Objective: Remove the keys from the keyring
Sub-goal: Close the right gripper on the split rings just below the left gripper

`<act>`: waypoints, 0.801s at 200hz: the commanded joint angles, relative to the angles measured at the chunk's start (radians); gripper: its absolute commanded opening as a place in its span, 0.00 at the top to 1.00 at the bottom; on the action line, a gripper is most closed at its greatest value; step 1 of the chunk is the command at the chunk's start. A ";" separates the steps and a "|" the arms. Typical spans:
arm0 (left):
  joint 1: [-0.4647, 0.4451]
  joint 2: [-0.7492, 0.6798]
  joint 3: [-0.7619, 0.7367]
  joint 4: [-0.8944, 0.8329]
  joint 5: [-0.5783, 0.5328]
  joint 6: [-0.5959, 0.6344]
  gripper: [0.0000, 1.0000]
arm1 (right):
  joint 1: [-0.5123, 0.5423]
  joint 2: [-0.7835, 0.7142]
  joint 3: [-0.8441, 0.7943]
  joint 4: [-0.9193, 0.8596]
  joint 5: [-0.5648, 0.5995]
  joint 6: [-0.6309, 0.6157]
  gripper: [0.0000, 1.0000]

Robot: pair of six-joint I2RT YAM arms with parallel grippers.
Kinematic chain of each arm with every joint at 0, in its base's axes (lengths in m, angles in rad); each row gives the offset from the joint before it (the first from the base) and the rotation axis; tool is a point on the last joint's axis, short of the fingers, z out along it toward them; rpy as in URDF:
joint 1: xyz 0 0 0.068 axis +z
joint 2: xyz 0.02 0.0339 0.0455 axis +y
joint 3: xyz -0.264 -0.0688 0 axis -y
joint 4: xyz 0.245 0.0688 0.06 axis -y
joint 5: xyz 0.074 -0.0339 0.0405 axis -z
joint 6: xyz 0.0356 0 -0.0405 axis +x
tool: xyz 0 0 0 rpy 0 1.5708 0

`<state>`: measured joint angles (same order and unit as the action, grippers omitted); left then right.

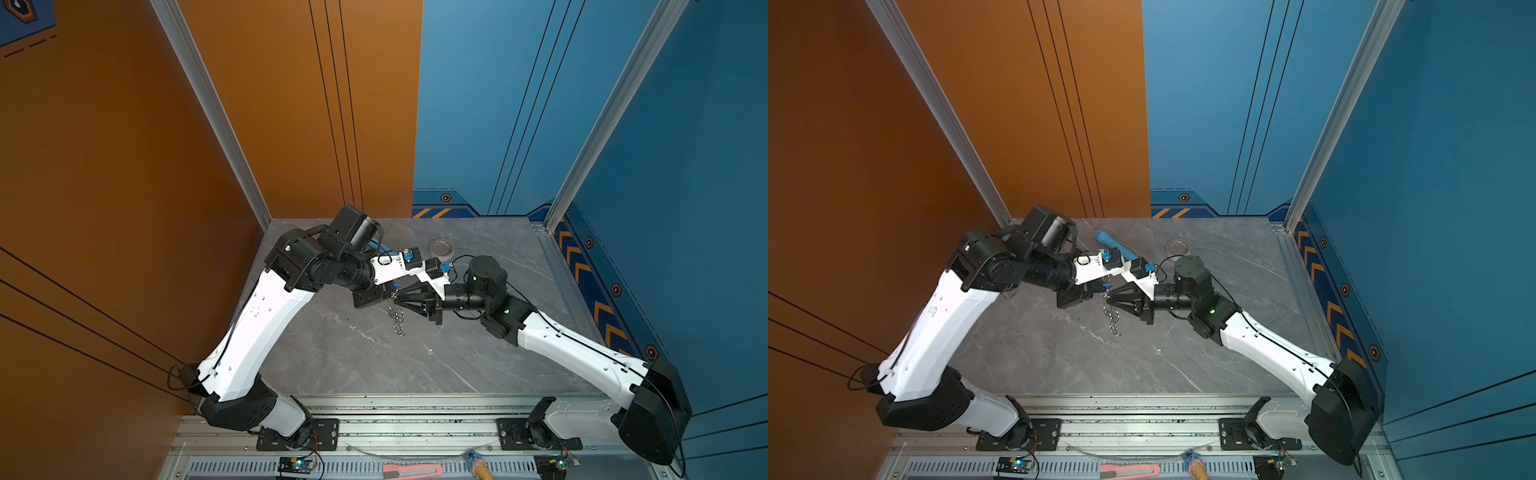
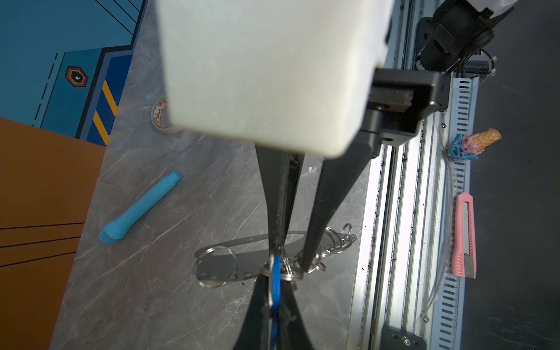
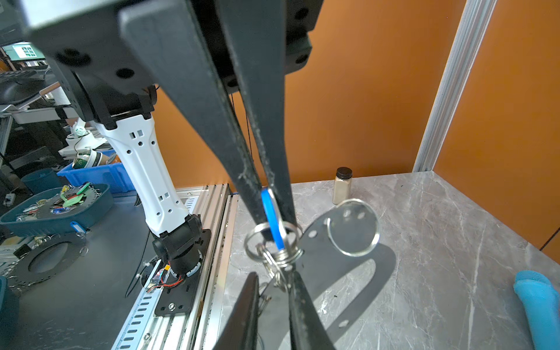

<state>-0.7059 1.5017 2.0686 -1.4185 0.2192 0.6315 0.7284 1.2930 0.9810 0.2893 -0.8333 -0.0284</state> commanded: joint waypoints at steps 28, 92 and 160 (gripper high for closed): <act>0.007 -0.009 0.001 0.000 0.032 -0.038 1.00 | -0.007 -0.028 0.011 0.029 0.021 0.025 0.92; 0.003 -0.026 -0.008 0.000 -0.023 -0.038 1.00 | -0.012 -0.032 0.008 0.019 0.012 0.049 0.97; -0.051 -0.073 -0.038 0.021 -0.131 0.007 1.00 | -0.003 -0.029 0.056 -0.131 0.091 0.016 1.00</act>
<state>-0.7284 1.4654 2.0346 -1.4071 0.1551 0.6140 0.7212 1.2770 0.9936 0.2367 -0.7918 -0.0025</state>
